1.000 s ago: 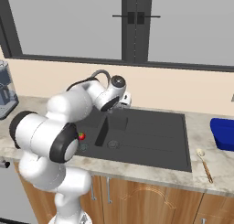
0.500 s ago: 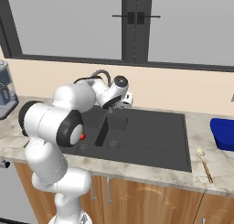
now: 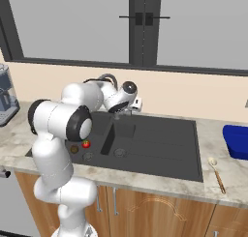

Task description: Pick up all produce items and place them in the sink. Turn on the sink faucet to wash them. Then turn the sink off and put them in the tray.

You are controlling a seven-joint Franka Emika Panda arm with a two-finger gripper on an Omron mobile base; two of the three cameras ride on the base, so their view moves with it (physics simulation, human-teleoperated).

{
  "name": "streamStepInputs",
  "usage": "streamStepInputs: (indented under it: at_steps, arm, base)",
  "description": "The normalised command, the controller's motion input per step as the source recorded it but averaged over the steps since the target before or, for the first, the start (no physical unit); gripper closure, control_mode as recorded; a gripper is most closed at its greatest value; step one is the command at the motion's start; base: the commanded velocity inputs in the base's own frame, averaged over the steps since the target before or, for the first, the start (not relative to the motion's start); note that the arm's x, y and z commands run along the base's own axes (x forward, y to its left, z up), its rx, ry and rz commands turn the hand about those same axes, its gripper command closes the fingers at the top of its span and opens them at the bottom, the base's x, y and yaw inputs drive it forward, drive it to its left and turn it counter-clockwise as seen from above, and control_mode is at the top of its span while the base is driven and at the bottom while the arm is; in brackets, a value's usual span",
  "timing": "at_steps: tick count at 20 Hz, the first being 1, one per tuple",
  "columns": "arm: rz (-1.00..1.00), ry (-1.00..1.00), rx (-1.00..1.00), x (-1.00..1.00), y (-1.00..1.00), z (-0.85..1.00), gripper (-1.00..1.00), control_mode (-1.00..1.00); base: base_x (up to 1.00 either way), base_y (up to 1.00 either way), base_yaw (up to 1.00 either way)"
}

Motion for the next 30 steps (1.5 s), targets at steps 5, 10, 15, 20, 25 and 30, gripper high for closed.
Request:
streamStepInputs:
  at_steps: [5, 10, 15, 20, 25, 30]
  arm:
    - [0.00, 0.00, 0.00, 0.42, -0.08, -0.15, -1.00, -1.00]
    - [0.00, 0.00, 0.00, 0.49, -0.12, -0.09, -1.00, -1.00]
    - [0.00, 0.00, 0.00, 0.31, -0.05, -0.27, -1.00, -1.00]
    - [0.00, 0.00, 0.00, 0.14, 0.00, -0.40, -1.00, -1.00]
    - [0.00, 0.00, 0.00, 0.33, 0.00, -0.29, -1.00, -1.00]
    - [0.00, 0.00, 0.00, 0.49, 0.00, -0.17, -1.00, -1.00]
  base:
    - [0.00, 0.00, 0.00]
    - [0.00, 0.00, 0.00]
    - [0.00, 0.00, 0.00]
    - [0.00, 0.00, 0.00]
    - [0.00, 0.00, 0.00]
    - [0.00, 0.00, 0.00]
